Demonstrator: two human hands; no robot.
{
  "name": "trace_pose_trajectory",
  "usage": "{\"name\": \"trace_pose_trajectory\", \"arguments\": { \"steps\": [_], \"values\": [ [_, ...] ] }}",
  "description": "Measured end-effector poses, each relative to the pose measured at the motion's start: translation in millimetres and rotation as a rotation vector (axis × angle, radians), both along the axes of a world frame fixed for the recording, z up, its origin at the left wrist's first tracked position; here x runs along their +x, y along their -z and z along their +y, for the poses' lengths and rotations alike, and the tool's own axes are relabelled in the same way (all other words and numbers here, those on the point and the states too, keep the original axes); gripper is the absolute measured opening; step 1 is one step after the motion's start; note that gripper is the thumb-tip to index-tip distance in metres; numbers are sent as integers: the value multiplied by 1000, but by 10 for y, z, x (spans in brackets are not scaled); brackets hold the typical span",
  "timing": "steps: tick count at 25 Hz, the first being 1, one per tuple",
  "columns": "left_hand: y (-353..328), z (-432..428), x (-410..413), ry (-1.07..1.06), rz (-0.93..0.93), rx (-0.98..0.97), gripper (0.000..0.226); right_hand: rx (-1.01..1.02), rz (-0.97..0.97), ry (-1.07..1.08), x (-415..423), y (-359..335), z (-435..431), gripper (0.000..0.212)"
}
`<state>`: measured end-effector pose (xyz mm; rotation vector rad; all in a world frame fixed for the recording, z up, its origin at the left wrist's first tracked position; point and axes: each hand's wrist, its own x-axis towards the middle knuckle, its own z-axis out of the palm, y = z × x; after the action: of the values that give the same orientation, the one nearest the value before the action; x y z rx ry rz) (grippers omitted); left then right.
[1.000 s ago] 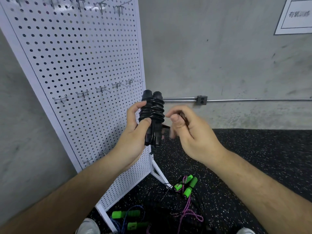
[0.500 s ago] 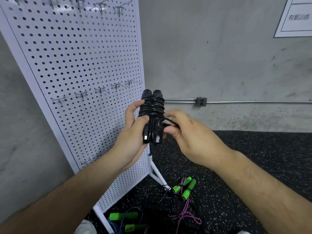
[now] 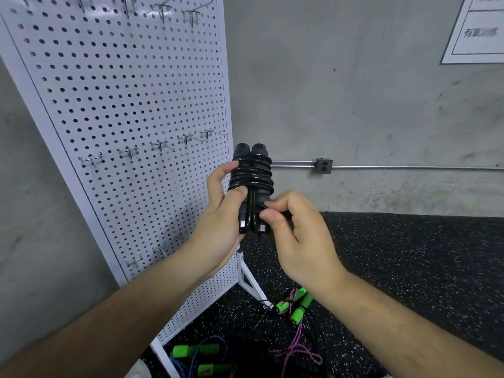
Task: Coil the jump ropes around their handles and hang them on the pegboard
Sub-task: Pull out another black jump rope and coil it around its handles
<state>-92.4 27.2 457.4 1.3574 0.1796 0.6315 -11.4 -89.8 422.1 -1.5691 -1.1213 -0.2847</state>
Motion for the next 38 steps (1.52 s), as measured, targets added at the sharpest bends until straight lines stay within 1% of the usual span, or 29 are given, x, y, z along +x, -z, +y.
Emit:
{"name": "trace_pose_trajectory", "arguments": {
  "steps": [2, 3, 5, 7, 9, 10, 12, 14, 15, 17, 19, 21, 22, 25, 28, 30, 32, 33, 35, 36, 37, 38],
  "values": [
    [23, -22, 19, 7, 6, -2, 37, 71, 179, -42, -57, 17, 24, 12],
    [39, -31, 27, 10, 3, -16, 38, 103, 226, -49, -81, 25, 36, 14],
    [51, -39, 27, 51, -32, -103, 44, 150, 262, -44, -103, 24, 55, 17],
    [63, -21, 12, 150, -112, -229, 63, 185, 286, -40, -94, 1, 62, 17],
    [66, 13, -14, 233, -167, -277, 76, 205, 289, -55, -91, -30, 67, 17],
    [66, 32, -29, 262, -179, -272, 76, 202, 254, -63, -90, -41, 66, 17],
    [64, 81, -60, 296, -187, -254, 74, 166, 102, -85, -75, -46, 56, 14],
    [50, 139, -89, 300, -183, -239, 73, 75, -56, -113, -36, -45, 22, 10],
    [44, 165, -102, 291, -179, -238, 74, 4, -117, -123, -14, -50, -4, 11],
    [39, 200, -117, 284, -178, -239, 75, -122, -231, -128, 17, -60, -55, 23],
    [45, 214, -125, 284, -175, -230, 74, -145, -385, -72, 34, -63, -93, 27],
    [67, 197, -130, 299, -164, -210, 73, -118, -501, 30, 52, -59, -107, 22],
    [93, 176, -131, 305, -153, -197, 74, -100, -505, 66, 64, -55, -108, 20],
    [173, 86, -126, 314, -121, -203, 77, -62, -406, 113, 76, -47, -89, 21],
    [193, 67, -121, 296, -124, -261, 78, -107, -352, 79, 65, -64, -69, 18],
    [160, 112, -129, 275, -118, -265, 77, -193, -418, -3, 79, -108, -98, 15],
    [138, 159, -138, 261, -92, -224, 76, -291, -549, -22, 89, -157, -135, 20],
    [138, 165, -141, 260, -84, -206, 77, -307, -643, 19, 93, -171, -138, 23],
    [143, 154, -125, 266, -93, -190, 78, -258, -783, 136, 90, -156, -108, 24],
    [141, 142, -116, 273, -102, -186, 78, -213, -788, 179, 76, -129, -85, 22],
    [139, 122, -108, 284, -106, -180, 79, -171, -745, 202, 50, -99, -62, 19],
    [138, 99, -102, 295, -107, -178, 80, -130, -658, 208, 17, -72, -48, 17]
  ]
}}
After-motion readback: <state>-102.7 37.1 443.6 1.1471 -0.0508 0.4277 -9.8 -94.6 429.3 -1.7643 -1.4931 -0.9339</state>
